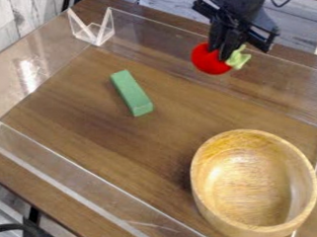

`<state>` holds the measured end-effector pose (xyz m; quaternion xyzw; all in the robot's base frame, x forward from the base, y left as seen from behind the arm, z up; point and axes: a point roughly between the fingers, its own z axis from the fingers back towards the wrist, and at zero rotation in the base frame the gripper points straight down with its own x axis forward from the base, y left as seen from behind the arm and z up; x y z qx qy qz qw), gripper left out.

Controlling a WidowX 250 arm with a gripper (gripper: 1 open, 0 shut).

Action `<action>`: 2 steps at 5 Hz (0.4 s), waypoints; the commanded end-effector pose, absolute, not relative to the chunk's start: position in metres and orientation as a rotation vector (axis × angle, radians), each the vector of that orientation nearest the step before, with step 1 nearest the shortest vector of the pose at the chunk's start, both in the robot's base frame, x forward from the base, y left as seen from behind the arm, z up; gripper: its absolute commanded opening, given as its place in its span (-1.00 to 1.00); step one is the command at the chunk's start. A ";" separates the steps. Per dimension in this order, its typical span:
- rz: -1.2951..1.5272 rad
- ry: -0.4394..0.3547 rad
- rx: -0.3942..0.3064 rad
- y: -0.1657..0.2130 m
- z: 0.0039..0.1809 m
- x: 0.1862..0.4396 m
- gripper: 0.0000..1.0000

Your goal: Move the red object to the left side of the table

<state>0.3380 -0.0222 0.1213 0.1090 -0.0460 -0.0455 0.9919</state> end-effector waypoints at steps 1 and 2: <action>0.025 -0.162 0.207 -0.018 0.154 0.326 -1.00; 0.115 -0.151 0.196 -0.020 0.159 0.316 -1.00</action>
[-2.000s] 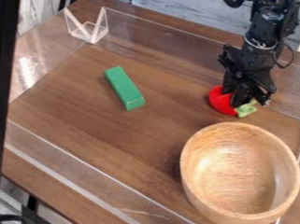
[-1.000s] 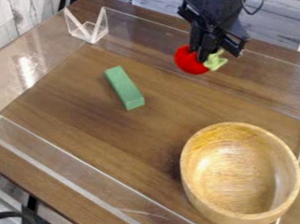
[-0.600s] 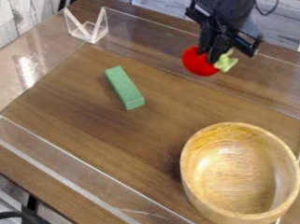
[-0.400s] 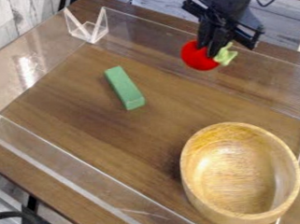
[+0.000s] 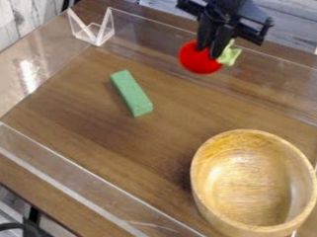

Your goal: Move the red object to the left side of the table

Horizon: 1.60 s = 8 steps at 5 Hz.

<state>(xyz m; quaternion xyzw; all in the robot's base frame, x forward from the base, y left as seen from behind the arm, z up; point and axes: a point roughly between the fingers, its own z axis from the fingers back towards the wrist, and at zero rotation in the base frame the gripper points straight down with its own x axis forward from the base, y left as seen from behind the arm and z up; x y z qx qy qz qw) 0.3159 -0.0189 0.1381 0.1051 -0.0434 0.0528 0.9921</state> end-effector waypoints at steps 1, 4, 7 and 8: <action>0.153 -0.149 0.181 -0.029 0.160 0.314 -1.00; 0.306 -0.137 0.152 -0.026 0.170 0.296 -1.00; 0.441 -0.120 0.110 -0.054 0.169 0.293 -1.00; 0.499 -0.115 0.093 -0.060 0.161 0.288 -1.00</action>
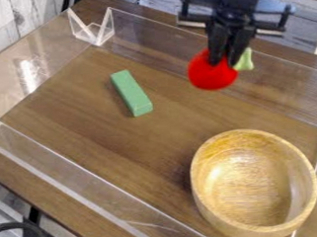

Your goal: Move the red object to the left side of the table

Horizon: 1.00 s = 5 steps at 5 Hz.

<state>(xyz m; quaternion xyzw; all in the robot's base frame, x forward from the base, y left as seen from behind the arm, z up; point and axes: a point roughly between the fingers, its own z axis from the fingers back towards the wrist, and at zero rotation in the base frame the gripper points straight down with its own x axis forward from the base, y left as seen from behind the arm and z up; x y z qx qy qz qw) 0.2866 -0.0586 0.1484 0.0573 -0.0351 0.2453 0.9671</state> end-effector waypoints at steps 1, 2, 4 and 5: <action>0.557 -0.118 0.078 -0.059 0.156 0.291 -1.00; 0.593 -0.131 0.065 -0.059 0.158 0.289 -1.00; 0.548 -0.136 0.074 0.000 0.174 0.265 -1.00; 0.552 -0.137 0.079 0.032 0.169 0.259 -1.00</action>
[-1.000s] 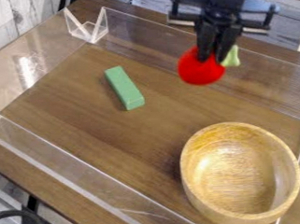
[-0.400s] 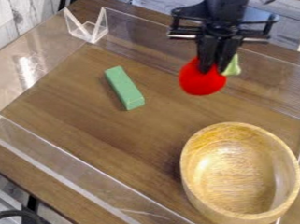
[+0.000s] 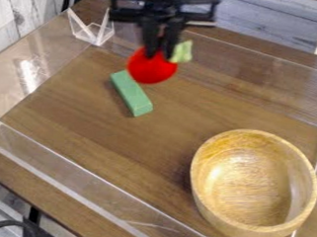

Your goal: Move the red object to the left side of the table

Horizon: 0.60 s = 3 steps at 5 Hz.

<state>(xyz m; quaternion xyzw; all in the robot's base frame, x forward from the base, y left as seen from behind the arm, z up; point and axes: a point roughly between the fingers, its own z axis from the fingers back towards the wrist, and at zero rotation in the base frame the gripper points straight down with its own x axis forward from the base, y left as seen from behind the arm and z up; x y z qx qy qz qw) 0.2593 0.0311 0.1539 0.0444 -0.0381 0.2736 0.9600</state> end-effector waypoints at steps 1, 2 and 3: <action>0.511 -0.143 0.068 0.031 0.165 0.267 -1.00; 0.359 -0.145 0.058 0.036 0.169 0.268 -1.00; 0.225 -0.146 0.052 0.042 0.173 0.269 -1.00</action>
